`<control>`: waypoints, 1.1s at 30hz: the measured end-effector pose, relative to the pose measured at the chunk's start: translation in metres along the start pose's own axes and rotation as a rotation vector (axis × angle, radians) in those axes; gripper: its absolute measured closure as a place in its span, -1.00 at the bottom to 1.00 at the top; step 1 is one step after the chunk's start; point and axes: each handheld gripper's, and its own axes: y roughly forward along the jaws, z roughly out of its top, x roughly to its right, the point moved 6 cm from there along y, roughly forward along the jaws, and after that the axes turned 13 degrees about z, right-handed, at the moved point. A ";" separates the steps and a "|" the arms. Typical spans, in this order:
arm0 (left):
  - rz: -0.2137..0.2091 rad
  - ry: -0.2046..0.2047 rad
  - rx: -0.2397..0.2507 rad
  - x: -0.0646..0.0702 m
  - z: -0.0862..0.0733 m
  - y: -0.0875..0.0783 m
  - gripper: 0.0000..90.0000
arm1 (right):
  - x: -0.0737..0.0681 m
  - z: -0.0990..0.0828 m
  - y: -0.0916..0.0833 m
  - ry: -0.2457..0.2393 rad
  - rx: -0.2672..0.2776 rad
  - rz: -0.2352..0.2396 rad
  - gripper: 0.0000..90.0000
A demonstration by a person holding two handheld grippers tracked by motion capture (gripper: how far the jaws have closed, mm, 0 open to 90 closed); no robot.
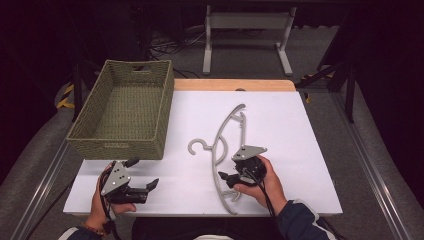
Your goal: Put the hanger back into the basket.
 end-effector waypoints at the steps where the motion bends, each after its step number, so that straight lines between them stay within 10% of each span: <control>1: -0.001 0.001 -0.003 0.000 -0.001 0.000 -0.84 | -0.002 0.000 0.004 0.009 -0.017 0.006 -0.34; 16: -0.006 0.006 -0.042 0.002 -0.004 0.000 -0.82 | -0.022 -0.022 0.040 0.009 -0.241 0.117 -0.46; 22: -0.012 0.003 -0.046 0.003 -0.004 0.001 -0.82 | -0.019 -0.021 0.034 -0.026 -0.259 0.116 0.24; 28: -0.020 -0.002 -0.052 0.004 -0.005 0.001 -0.81 | -0.018 -0.020 0.031 -0.046 -0.282 0.136 0.36; 32: -0.019 -0.014 -0.052 0.004 -0.005 0.001 -0.81 | -0.015 -0.010 0.021 -0.053 -0.242 0.201 1.00; 33: -0.022 -0.015 -0.051 0.004 -0.005 0.001 -0.81 | -0.007 -0.016 0.024 -0.067 -0.331 0.117 1.00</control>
